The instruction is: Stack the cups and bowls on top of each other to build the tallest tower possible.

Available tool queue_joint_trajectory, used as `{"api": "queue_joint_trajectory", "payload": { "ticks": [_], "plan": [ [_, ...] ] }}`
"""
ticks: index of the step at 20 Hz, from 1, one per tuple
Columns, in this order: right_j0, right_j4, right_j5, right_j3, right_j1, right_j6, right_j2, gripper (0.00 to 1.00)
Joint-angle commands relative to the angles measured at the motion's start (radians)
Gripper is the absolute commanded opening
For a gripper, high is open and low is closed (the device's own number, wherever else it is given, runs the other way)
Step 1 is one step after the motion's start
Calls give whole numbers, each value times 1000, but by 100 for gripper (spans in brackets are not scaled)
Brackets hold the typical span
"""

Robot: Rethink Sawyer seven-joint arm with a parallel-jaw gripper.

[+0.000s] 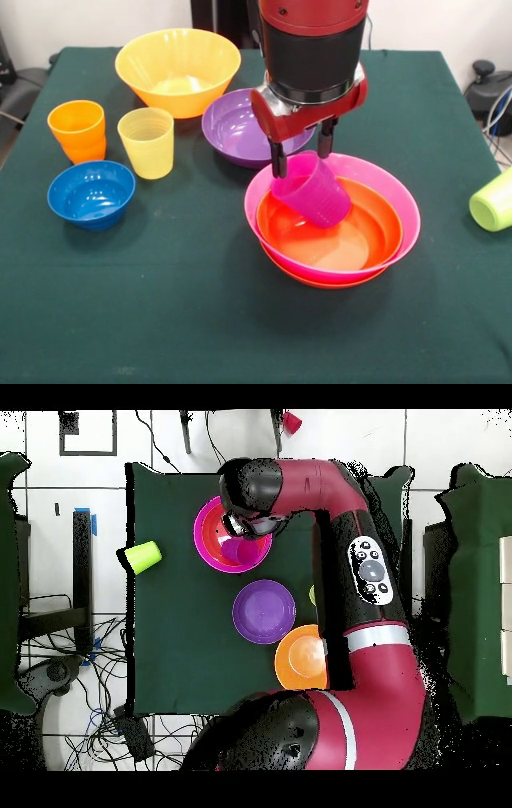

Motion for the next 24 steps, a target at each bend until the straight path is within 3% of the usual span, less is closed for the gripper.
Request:
{"api": "queue_joint_trajectory", "payload": {
  "ticks": [1,5,15,19,24],
  "plan": [
    [6,-12,-33,54,9,-44,6,100],
    [36,-42,37,29,0,-44,-25,100],
    [39,-39,27,42,5,-38,-31,100],
    [14,-32,-35,119,-20,-26,-34,100],
    [-16,-13,-58,247,-105,-16,-32,100]
  ]
}}
